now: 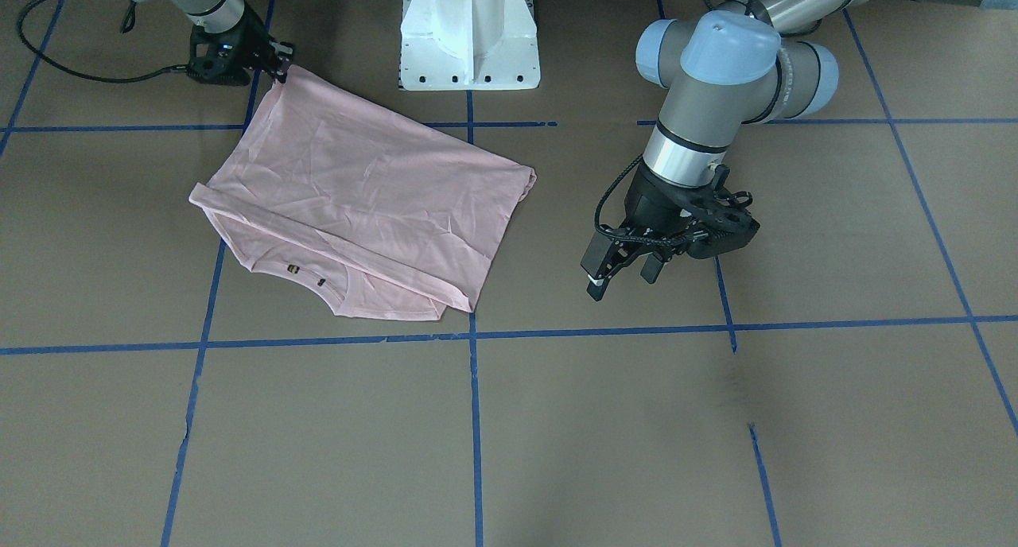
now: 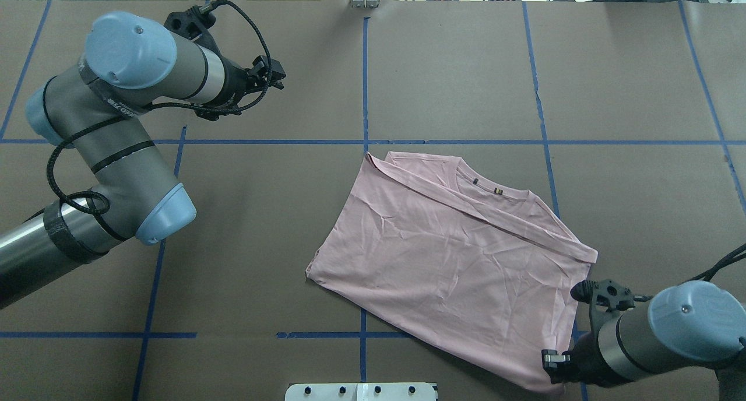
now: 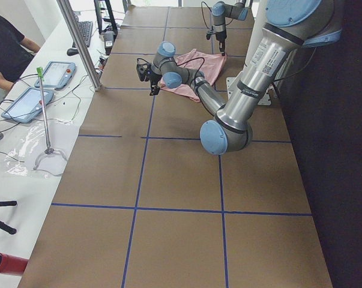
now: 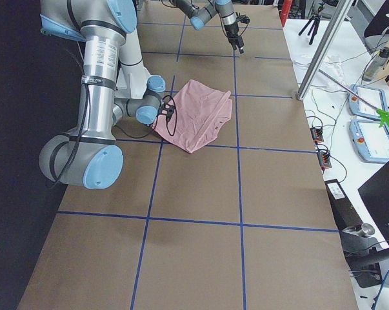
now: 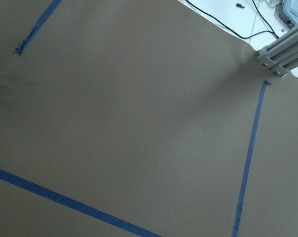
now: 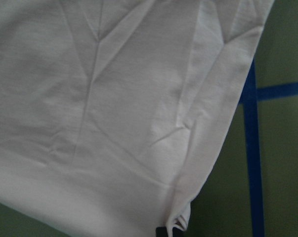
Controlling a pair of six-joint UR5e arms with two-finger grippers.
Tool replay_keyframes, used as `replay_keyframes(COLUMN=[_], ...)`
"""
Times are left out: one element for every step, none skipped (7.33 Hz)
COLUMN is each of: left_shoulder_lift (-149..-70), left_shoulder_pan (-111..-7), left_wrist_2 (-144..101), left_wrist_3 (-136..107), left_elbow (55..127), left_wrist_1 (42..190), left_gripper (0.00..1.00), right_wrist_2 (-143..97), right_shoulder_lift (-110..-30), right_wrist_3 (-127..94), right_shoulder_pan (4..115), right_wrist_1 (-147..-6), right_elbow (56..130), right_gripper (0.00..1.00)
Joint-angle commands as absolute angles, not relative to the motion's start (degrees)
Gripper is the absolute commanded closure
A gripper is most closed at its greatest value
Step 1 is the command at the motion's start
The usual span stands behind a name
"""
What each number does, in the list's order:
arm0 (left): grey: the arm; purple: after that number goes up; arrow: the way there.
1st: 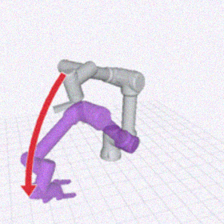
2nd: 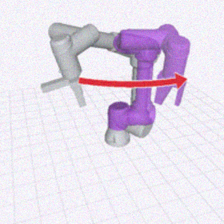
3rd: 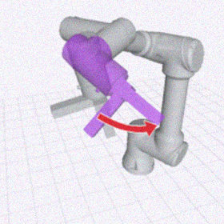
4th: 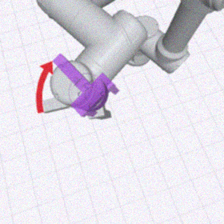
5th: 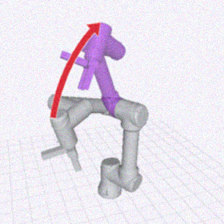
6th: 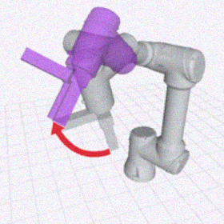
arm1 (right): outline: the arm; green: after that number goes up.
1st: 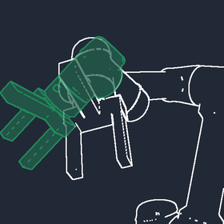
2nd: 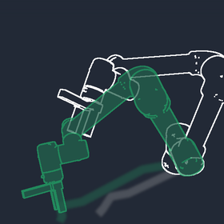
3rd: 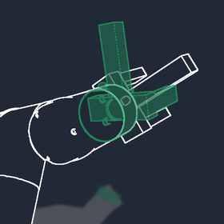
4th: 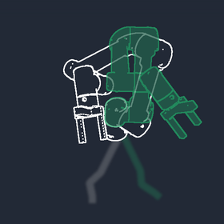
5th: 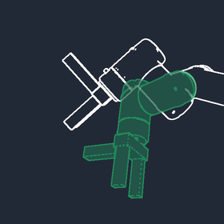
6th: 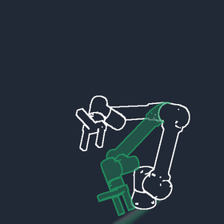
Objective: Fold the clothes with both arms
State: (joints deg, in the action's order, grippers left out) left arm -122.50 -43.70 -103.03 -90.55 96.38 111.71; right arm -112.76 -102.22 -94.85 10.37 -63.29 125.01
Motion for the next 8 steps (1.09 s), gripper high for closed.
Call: replay_keyframes(left_shoulder_lift=[-122.4, -122.3, -122.3, -122.3, -122.0, -122.2, -122.3, -123.0], left_shoulder_pan=[-43.0, -40.4, -37.0, -33.6, -29.6, -24.5, -19.0, -18.3], left_wrist_2=[-103.4, -103.8, -105.2, -105.0, -103.9, -100.5, -96.5, -94.6], left_wrist_3=[-90.6, -91.1, -95.1, -100.6, -105.8, -111.6, -114.7, -116.4], left_elbow=[97.7, 100.3, 103.9, 108.1, 108.6, 107.8, 105.9, 103.1], left_wrist_1=[111.6, 110.4, 104.9, 99.7, 97.8, 97.2, 95.4, 94.8], left_gripper=[0.0, 0.0, 0.0, 0.0, 0.0, 0.0, 0.0, 0.0], right_wrist_2=[-110.8, -108.0, -105.1, -105.0, -104.8, -105.4, -106.4, -108.3], right_shoulder_lift=[-102.3, -102.0, -100.6, -100.2, -99.1, -98.5, -97.2, -93.8], right_wrist_3=[-97.4, -97.5, -97.5, -97.2, -96.3, -90.2, -85.7, -85.6], right_shoulder_pan=[7.6, 7.7, 10.3, 16.0, 22.3, 26.7, 30.0, 33.1], right_wrist_1=[-62.8, -62.5, -60.4, -57.1, -55.1, -55.1, -55.5, -55.9], right_elbow=[126.0, 126.1, 125.9, 125.6, 125.2, 125.2, 124.9, 123.3], right_gripper=[0.0, 0.0, 0.0, 0.0, 0.0, 0.0, 0.0, 0.0])
